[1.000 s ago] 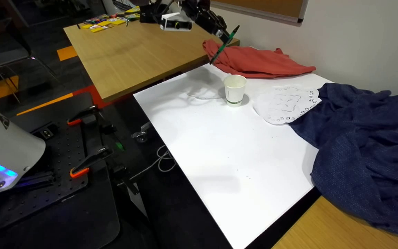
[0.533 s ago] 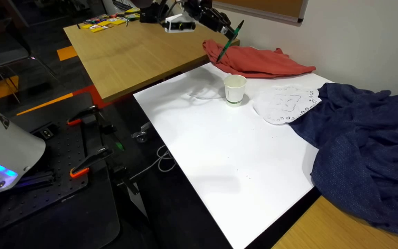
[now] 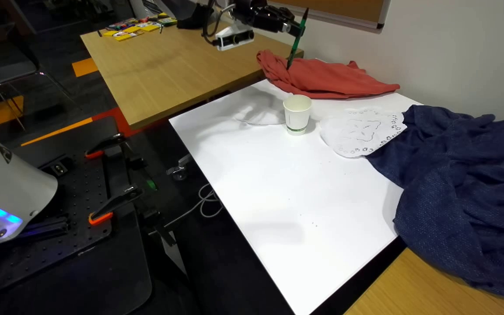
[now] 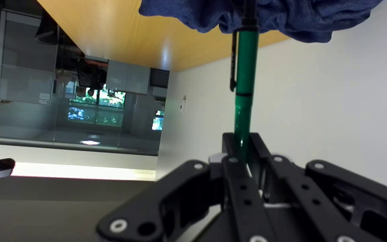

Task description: Get the pen from the table and put it in the white cup

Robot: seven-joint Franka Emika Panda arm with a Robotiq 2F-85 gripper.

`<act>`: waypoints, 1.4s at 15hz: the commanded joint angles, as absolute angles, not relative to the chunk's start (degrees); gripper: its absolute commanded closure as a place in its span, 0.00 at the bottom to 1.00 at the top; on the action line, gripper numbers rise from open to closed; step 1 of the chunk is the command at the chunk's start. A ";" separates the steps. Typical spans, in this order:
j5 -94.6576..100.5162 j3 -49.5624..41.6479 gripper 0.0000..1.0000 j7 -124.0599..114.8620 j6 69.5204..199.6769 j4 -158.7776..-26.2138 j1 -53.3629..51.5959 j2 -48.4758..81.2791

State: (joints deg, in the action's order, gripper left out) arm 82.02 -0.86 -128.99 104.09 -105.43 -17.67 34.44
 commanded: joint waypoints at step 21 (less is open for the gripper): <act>87.93 2.72 0.97 -137.26 97.35 -86.57 -15.89 56.30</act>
State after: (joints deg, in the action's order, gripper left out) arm 87.41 1.80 -137.71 98.95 -90.02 -16.57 53.56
